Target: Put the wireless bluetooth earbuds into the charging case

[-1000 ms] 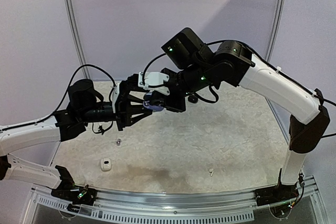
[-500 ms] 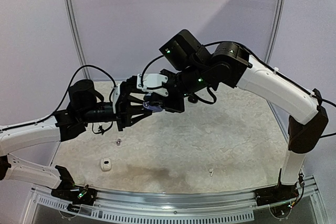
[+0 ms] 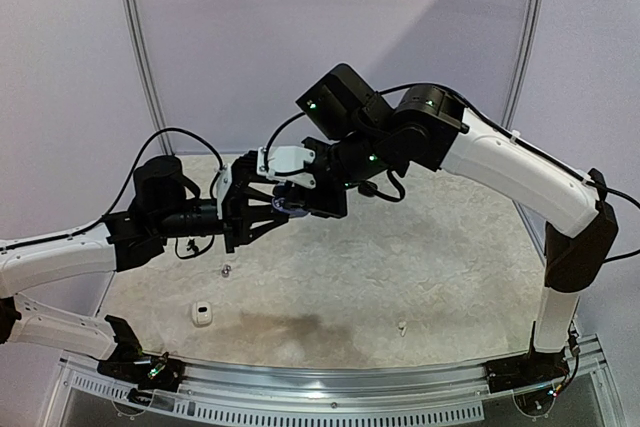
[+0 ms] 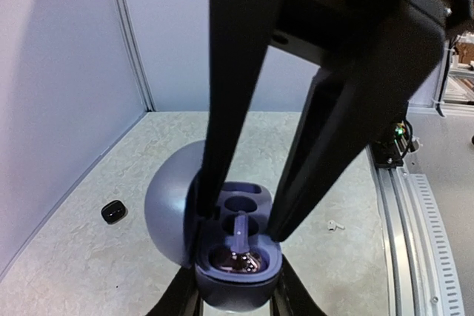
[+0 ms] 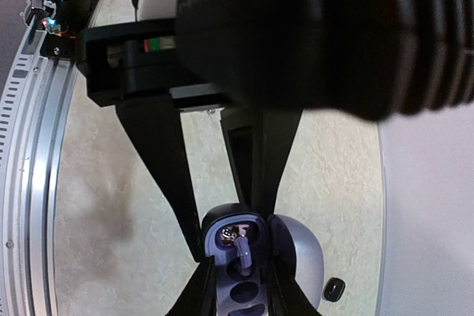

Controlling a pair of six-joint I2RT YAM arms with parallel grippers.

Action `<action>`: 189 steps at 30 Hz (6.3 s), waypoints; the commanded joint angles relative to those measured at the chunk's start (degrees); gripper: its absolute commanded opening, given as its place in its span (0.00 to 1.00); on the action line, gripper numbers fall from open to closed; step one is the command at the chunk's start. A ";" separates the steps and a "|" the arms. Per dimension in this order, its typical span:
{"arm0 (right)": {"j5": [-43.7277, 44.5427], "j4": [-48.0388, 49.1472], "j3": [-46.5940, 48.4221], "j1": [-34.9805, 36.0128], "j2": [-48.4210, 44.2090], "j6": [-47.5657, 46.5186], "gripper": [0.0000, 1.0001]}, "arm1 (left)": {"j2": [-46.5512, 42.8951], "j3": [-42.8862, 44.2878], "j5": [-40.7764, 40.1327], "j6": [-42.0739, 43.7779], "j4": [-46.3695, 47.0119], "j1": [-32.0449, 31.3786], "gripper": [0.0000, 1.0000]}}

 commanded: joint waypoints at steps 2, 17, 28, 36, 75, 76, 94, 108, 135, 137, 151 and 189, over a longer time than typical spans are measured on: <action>0.57 1.06 -0.25 0.02 -2.57 1.14 0.27 | -1.78 -0.79 1.09 -2.72 4.27 0.49 0.00; -5.90 14.83 -3.21 -1.36 -10.78 3.85 0.37 | -3.33 -1.87 -1.35 -10.24 4.35 4.17 0.00; 1.46 36.25 -16.84 -7.12 -9.95 25.22 0.67 | -11.22 -1.97 -8.70 -20.66 -5.18 21.65 0.00; -5.30 40.73 -8.84 -5.81 10.90 32.98 0.88 | -19.25 -6.53 -12.02 -22.48 -8.74 32.00 0.00; -9.95 48.14 7.69 -0.18 48.31 27.95 0.51 | -21.05 -9.26 -11.49 -20.88 -8.67 35.32 0.00; -9.95 48.10 7.67 -0.19 48.45 27.74 0.48 | -21.06 -9.33 -11.50 -20.86 -8.67 35.34 0.00; -4.14 56.47 -7.29 -1.46 38.41 31.88 0.27 | -21.43 -9.85 -9.85 -19.39 -8.50 35.41 0.00; 21.29 59.15 -43.33 -6.91 14.34 51.27 0.21 | -19.56 -9.27 -2.31 -16.27 -8.66 32.50 0.00; 31.73 45.97 -72.88 -11.02 -3.91 80.07 0.26 | -15.11 -6.45 -0.94 -13.07 -7.57 24.45 0.00; 31.64 45.59 -72.84 -10.98 -3.85 80.18 0.29 | -15.08 -6.31 -1.19 -12.80 -7.45 24.48 0.00; 29.27 47.34 -72.23 -10.93 -3.27 78.40 0.40 | -15.07 -6.62 -1.83 -11.92 -6.92 24.46 0.00; 9.95 43.54 -68.06 -17.32 -21.92 50.83 0.96 | -16.25 -8.27 -2.12 -10.67 -6.83 24.48 0.00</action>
